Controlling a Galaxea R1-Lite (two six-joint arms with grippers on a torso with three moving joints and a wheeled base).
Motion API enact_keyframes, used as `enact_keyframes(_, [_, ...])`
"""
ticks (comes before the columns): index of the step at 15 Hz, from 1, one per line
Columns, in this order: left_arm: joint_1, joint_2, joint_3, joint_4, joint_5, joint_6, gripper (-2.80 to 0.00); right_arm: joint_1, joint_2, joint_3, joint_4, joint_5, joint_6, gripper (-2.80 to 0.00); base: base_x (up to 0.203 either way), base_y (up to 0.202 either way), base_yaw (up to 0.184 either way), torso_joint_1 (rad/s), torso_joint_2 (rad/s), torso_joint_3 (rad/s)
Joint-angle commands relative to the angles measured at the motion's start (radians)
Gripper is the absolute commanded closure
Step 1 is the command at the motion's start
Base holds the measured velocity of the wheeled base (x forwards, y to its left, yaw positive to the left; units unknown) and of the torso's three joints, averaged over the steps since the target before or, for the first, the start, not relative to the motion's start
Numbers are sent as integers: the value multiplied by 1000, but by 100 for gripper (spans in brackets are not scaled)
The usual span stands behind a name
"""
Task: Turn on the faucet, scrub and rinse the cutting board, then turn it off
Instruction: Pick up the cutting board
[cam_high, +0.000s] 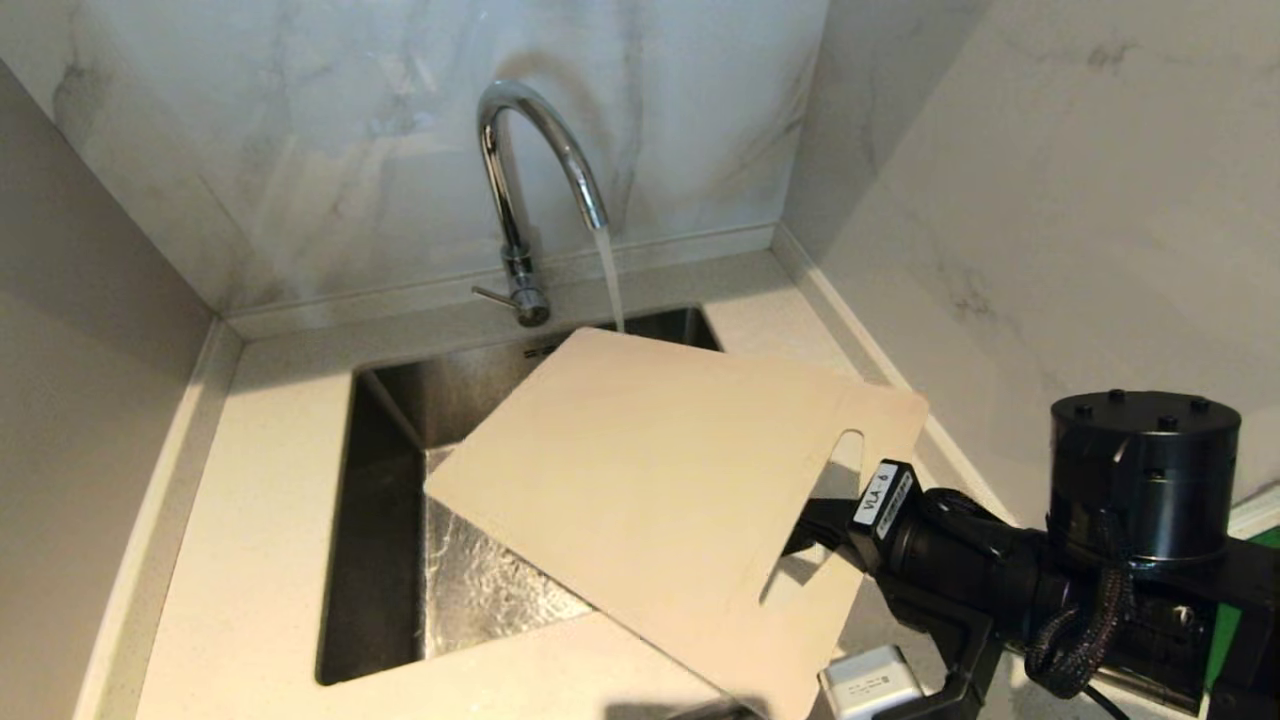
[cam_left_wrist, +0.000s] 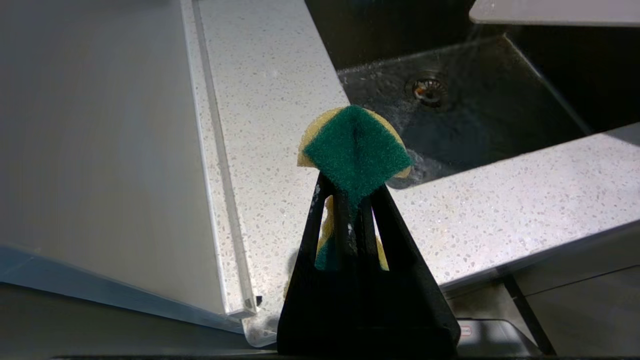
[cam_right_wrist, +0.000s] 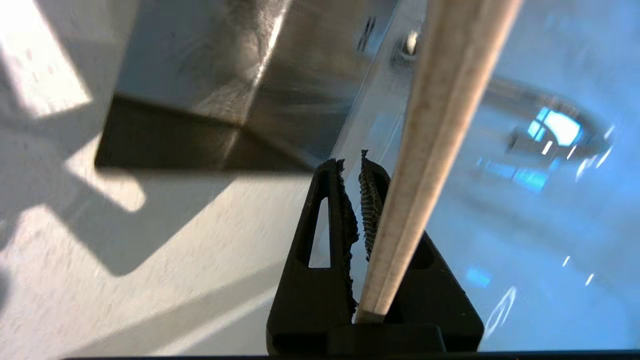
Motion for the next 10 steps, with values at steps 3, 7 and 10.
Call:
enact_keyframes(3, [1,1,0,0,0,0,0,5,1,16,27,103,-64,0,0,0,0,0,0,0])
enact_keyframes(7, [1,1,0,0,0,0,0,5,-37,59,74,167,-167,0,0,0,0,0,0,0])
enact_keyframes(10, [0,1,0,0,0,0,0,4,-67,95,78,183,-218,0,0,0,0,0,0,0])
